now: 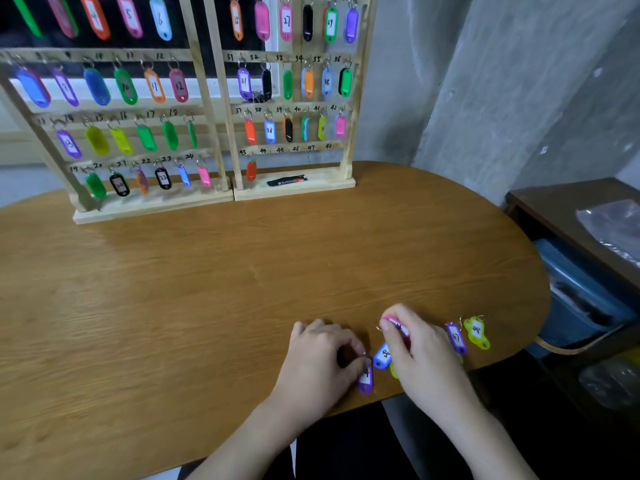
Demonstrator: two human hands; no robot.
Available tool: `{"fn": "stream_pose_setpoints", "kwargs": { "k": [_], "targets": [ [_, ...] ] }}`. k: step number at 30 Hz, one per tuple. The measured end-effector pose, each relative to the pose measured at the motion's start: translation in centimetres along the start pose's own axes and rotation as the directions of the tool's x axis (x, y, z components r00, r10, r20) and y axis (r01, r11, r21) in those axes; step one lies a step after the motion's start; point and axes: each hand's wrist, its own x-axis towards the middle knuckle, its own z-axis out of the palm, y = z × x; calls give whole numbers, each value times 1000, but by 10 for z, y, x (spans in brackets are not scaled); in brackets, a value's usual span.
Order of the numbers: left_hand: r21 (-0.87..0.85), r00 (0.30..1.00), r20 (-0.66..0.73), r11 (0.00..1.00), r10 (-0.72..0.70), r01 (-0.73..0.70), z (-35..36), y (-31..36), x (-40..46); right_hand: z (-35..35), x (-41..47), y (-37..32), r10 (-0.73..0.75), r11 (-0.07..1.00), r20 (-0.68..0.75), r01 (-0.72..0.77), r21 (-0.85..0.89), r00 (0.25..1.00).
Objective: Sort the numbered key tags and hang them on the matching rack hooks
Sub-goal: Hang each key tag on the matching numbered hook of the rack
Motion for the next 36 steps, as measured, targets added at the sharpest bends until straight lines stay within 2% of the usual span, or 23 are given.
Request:
{"fn": "stream_pose_setpoints", "kwargs": {
  "k": [4, 8, 11, 16, 20, 24, 27, 36],
  "targets": [
    [-18, 1000, -11, 1000, -8, 8, 1, -1, 3, -1, 4, 2, 7, 1000, -26, -6, 18, 1000],
    [-116, 998, -58, 993, -32, 25, -1, -6, 9, -5, 15, -7, 71, 950, 42, -80, 301, 997],
    [-193, 994, -96, 981, -52, 33, -11, -13, 22, -7, 32, -16, 105, 894, 66, -123, 431, 992],
    [-304, 975, -182, 950, -128, 69, -39, -27, 53, -1, 73, -26, 135, 845, 100, -167, 507, 986],
    [-355, 950, -234, 928, -206, 114, -62, -48, 84, 8, 111, -31, 169, 765, 201, -257, 591, 965],
    [-386, 915, -306, 913, -263, 133, -81, -78, 114, 16, 149, -42, 151, 721, 260, -287, 631, 954],
    [-428, 886, -340, 891, -315, 152, -89, -98, 137, 26, 179, -50, 109, 739, 287, -270, 617, 952],
    [-425, 807, -453, 887, -379, 179, -121, -127, 223, 69, 275, -79, 13, 783, 226, -151, 604, 974]
  ]
}}
